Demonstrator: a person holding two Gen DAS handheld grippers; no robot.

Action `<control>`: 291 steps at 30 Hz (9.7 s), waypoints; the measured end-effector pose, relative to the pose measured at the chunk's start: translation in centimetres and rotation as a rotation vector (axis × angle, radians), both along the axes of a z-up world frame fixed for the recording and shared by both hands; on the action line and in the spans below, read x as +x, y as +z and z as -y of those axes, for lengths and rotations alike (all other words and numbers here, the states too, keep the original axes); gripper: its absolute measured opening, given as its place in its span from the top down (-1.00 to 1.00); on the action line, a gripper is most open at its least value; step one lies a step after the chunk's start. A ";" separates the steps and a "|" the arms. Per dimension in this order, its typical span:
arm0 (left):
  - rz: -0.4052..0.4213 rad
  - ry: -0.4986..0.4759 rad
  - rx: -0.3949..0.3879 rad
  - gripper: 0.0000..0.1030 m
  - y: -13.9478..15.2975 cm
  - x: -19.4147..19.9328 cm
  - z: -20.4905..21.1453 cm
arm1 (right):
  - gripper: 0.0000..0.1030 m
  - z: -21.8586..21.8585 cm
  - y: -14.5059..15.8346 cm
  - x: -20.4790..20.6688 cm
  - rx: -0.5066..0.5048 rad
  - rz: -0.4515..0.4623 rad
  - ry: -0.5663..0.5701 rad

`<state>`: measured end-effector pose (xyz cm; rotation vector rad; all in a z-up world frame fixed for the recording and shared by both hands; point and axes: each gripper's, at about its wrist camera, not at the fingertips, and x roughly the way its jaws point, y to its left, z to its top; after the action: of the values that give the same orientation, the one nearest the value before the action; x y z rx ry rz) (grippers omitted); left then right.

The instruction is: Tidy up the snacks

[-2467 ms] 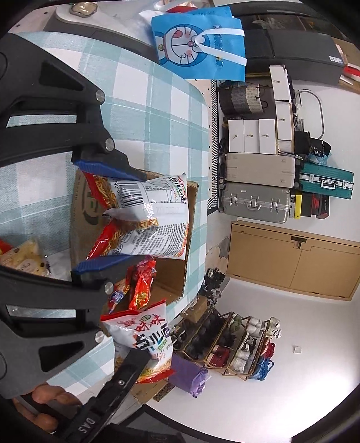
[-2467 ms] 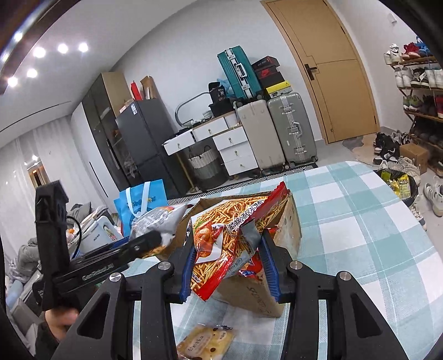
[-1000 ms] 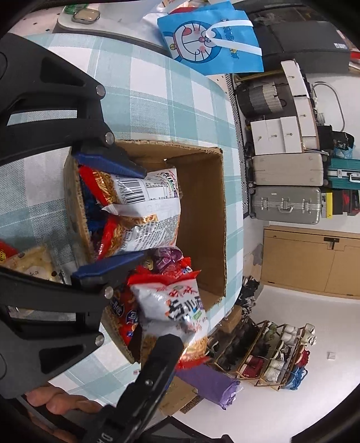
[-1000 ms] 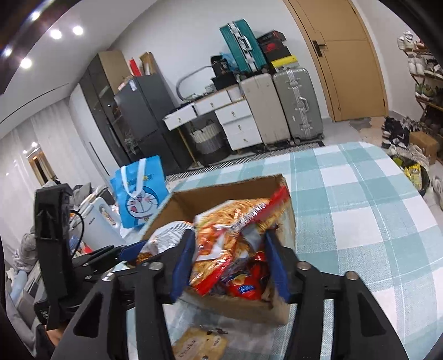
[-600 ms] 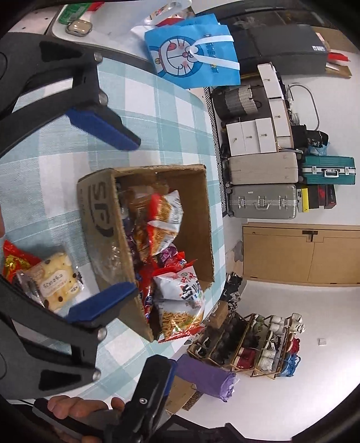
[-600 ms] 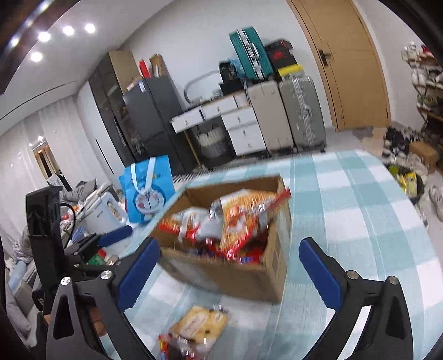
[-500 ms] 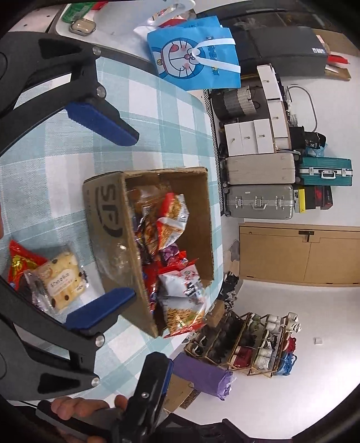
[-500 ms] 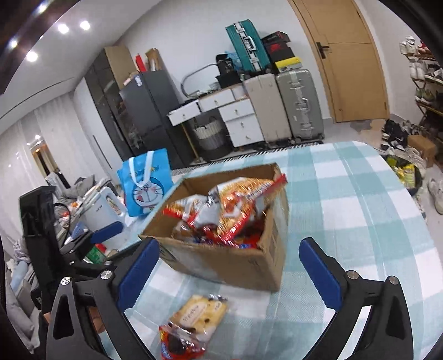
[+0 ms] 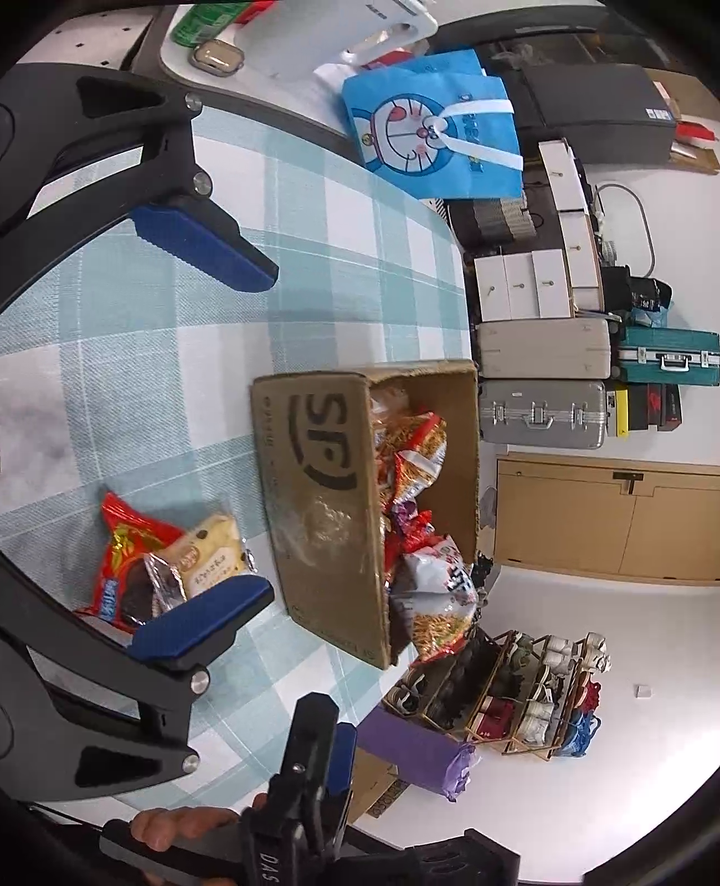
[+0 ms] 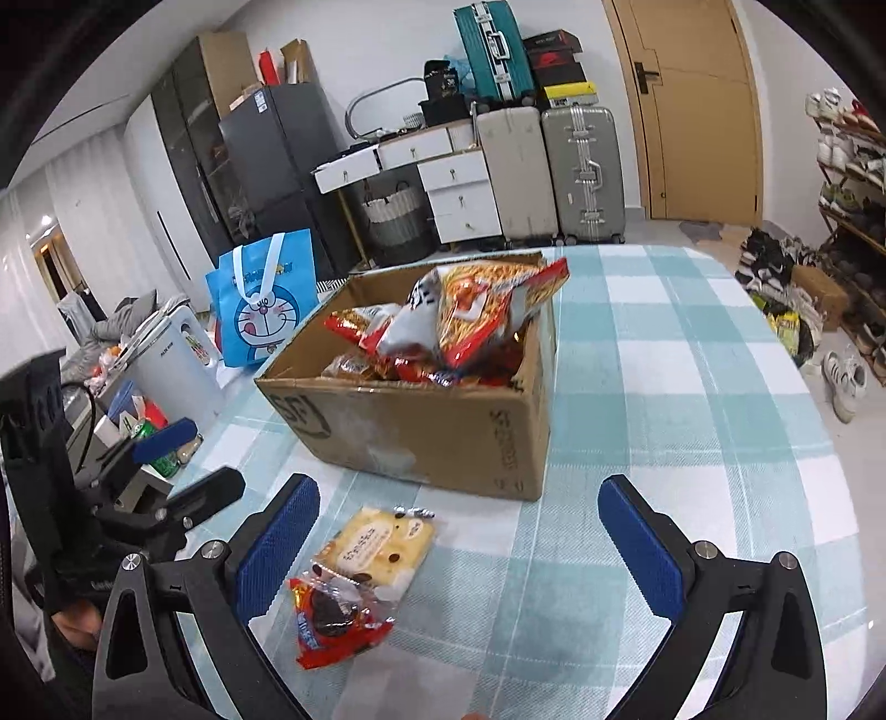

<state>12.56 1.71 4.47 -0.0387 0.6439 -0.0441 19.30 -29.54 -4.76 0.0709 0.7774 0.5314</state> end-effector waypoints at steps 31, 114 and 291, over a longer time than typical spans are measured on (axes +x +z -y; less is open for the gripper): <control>-0.109 0.096 -0.036 -0.98 -3.3 1.8 -4.2 | -0.99 -7.3 -7.8 0.7 -0.196 -0.165 0.040; -0.257 -0.340 0.038 -0.98 -8.4 2.3 6.7 | -0.14 -4.9 -2.1 -2.1 -0.220 0.014 0.126; 0.211 0.058 0.010 -0.99 -2.9 4.4 -2.7 | -0.99 -0.5 -2.4 -1.9 0.088 0.416 0.051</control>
<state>16.98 4.38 1.61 -0.0428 0.4313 0.0112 17.38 -29.06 -7.18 0.0204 0.3502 0.6039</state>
